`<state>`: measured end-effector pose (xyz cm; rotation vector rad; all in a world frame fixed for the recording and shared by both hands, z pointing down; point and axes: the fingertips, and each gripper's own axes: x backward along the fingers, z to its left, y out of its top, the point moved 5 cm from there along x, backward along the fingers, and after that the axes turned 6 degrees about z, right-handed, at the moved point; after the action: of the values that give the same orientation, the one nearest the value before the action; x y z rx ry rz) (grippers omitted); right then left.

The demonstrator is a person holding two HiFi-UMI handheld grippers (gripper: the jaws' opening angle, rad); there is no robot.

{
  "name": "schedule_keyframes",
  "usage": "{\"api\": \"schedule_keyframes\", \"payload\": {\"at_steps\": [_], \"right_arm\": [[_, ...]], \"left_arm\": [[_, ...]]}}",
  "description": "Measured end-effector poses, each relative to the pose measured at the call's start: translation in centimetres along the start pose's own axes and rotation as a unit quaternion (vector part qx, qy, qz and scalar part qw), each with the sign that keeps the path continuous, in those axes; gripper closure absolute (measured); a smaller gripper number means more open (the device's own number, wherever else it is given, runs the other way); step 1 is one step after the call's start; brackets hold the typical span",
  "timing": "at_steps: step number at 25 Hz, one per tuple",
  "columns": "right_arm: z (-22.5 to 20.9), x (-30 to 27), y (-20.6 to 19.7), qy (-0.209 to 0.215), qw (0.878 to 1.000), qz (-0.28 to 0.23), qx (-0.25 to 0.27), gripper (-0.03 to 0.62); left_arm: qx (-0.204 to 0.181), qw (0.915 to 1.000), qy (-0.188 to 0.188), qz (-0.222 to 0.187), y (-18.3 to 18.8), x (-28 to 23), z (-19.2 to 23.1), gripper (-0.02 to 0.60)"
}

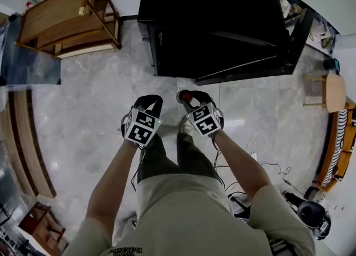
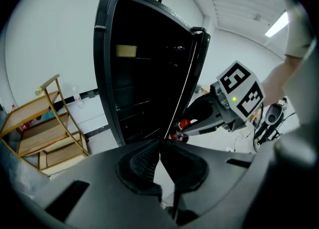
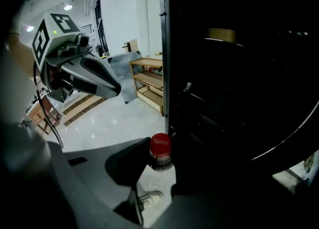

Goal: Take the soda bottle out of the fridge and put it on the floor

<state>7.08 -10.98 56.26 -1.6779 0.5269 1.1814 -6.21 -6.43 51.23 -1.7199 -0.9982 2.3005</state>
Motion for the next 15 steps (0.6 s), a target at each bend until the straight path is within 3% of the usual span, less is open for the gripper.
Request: {"api": "schedule_keyframes", "payload": {"at_steps": [6,15], "right_arm": [[2.9,-5.9,-2.1,0.019,0.998,0.049,0.019,0.482],[4.7,-15.1,-8.2,0.062,0.991,0.115,0.004,0.482]], "left_arm": [[0.022,0.9992,-0.009,0.032,-6.0,-3.9,1.6,0.574],[0.077,0.9942,-0.026,0.071,-13.8,-11.2,2.0,0.574]]}}
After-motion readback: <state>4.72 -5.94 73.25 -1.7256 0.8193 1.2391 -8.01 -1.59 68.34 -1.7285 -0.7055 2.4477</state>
